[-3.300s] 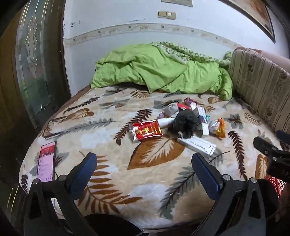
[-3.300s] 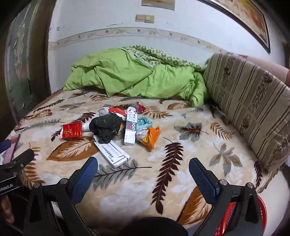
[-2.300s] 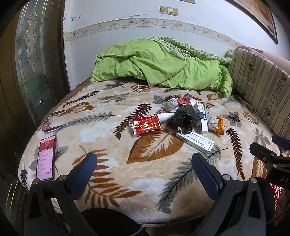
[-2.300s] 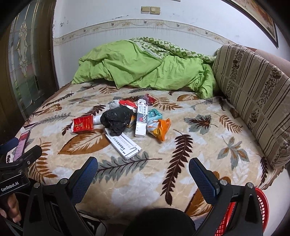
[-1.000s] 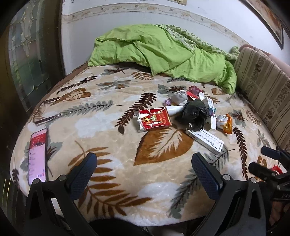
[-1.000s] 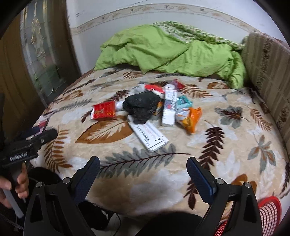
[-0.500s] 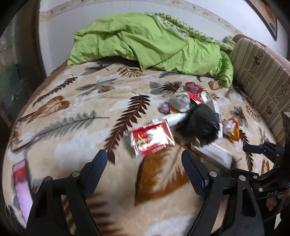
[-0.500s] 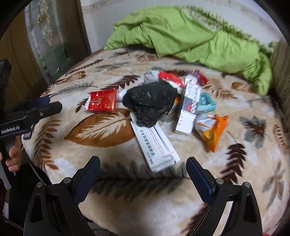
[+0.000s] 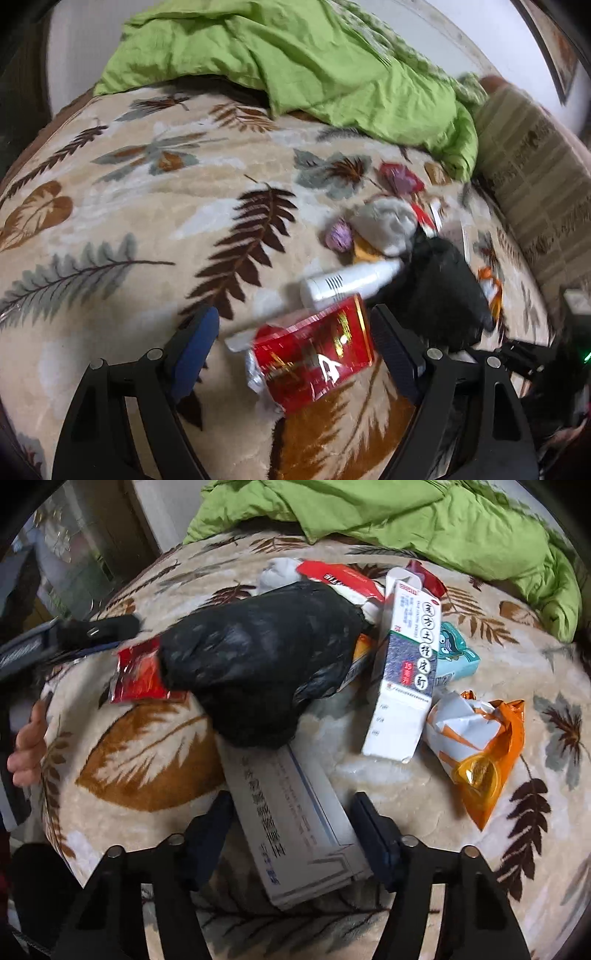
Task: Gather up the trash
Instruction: 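Grasp the red cigarette pack with the left tool while the right tool grasps the white medicine box, then lift the red pack with the left tool while the right tool lifts the white box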
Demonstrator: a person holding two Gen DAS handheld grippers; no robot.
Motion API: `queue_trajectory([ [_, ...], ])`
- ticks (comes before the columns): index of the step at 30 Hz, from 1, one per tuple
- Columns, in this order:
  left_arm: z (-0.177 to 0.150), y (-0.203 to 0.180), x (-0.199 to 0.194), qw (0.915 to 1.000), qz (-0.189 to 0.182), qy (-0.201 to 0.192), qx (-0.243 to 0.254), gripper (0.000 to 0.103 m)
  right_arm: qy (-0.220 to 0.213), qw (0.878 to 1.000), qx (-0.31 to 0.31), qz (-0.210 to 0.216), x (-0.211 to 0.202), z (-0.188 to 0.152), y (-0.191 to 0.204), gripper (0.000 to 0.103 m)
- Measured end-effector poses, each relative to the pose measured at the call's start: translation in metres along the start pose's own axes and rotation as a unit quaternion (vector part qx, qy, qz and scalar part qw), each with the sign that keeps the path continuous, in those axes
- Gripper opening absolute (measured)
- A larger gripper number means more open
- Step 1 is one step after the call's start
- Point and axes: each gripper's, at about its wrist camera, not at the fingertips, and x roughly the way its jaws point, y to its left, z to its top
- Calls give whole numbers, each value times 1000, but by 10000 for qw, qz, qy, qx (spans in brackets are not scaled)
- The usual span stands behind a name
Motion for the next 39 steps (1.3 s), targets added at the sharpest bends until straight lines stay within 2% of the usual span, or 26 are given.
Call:
queue_trajectory([
  [3,-13,-17,-5,9989,-35,50,474,83,42,9983,477,341,-7,-6,-2,59],
  [5,-23,-28,-8,9970,-7,130,768,83,4,9964,756,384,-9,-13,-4,59],
  [8,-38,-39,-12,9945,-243,330,968,83,-207,9885,1421,482,-16,-27,-14,59],
  [9,-42,-43,-13,9934,-308,373,1036,83,-285,9862,1573,425,-21,-31,-16,59],
  [11,-47,-49,-14,9925,-205,347,1153,83,-478,9849,1650,216,-31,-34,-17,59],
  [19,-34,-49,4,9956,526,126,768,83,-505,9839,1705,185,-32,-36,-20,58],
  [21,-33,-51,10,9950,665,127,739,76,-512,9846,1660,177,-31,-35,-21,58],
  [22,-34,-52,13,9946,707,162,737,63,-521,9850,1635,157,-29,-34,-22,58],
  [26,-40,-59,20,9912,966,137,892,59,-547,9868,1522,48,-27,-34,-19,58],
  [32,-51,-61,-1,9936,901,-126,665,56,-657,9887,1348,-57,-30,-32,-13,58],
  [39,-76,-70,-42,9959,618,-583,297,56,-1083,9867,1203,157,-49,-38,-7,55],
])
